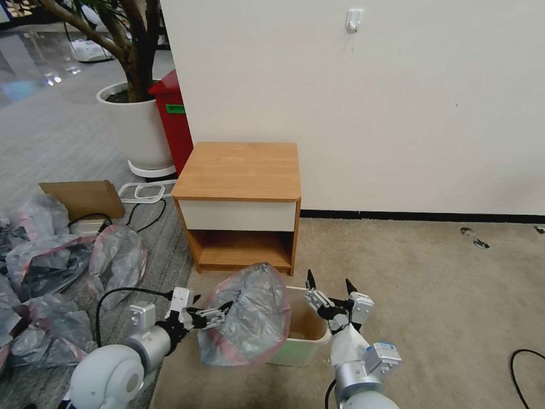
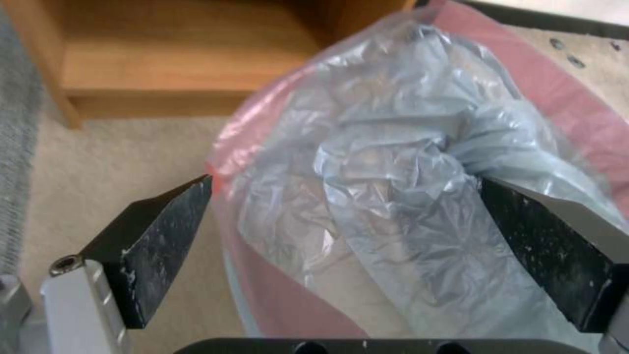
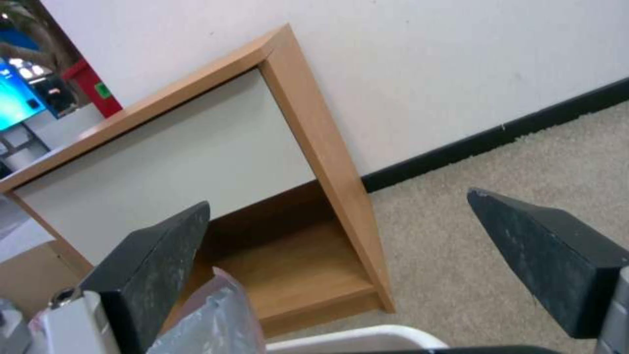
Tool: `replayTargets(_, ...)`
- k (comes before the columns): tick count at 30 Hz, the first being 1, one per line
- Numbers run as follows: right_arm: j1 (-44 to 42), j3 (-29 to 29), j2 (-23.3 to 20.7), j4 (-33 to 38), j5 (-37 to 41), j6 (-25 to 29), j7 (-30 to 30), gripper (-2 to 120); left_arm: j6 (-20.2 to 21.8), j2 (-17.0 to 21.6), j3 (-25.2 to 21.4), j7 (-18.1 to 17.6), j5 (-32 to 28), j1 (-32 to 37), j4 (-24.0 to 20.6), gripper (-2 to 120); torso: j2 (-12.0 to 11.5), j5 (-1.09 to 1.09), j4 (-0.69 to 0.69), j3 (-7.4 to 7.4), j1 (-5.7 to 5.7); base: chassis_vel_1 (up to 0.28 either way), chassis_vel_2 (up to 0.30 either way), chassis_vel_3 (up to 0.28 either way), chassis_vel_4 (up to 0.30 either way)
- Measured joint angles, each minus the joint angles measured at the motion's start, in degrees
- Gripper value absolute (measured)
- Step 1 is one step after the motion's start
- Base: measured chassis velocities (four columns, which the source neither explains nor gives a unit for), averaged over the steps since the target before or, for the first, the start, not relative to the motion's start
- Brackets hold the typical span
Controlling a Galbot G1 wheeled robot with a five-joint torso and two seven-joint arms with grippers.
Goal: Pick up the garbage bag from the table and place it over the trash can.
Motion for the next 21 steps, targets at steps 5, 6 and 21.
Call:
replayTargets(5, -0.3, 0.0, 0.2, 0.1, -0.7, 0.5, -0.1, 100, 0.3, -0.3, 1.5, -0.7, -0.4, -0.6, 1.3, 100, 0.0, 0.0, 0.0, 0.0, 0.0, 0.0, 0.0, 0.0, 0.0)
replayTargets(6, -0.4, 0.0, 0.2, 0.1, -1.0, 0.7, -0.2, 100, 0.4, -0.5, 1.8, -0.9, -0.7, -0.8, 1.4, 100, 0.0, 0.0, 0.0, 0.0, 0.0, 0.0, 0.0, 0.0, 0.0)
replayTargets(21, -0.9, 0.0, 0.6, -1.7, -2.7, 2.2, -0.6, 100, 1.3, -1.3, -1.2, -7.7, -12.4, -2.0, -0.3, 100, 0.0, 0.0, 0.0, 0.0, 0.0, 0.0, 0.0, 0.0, 0.0)
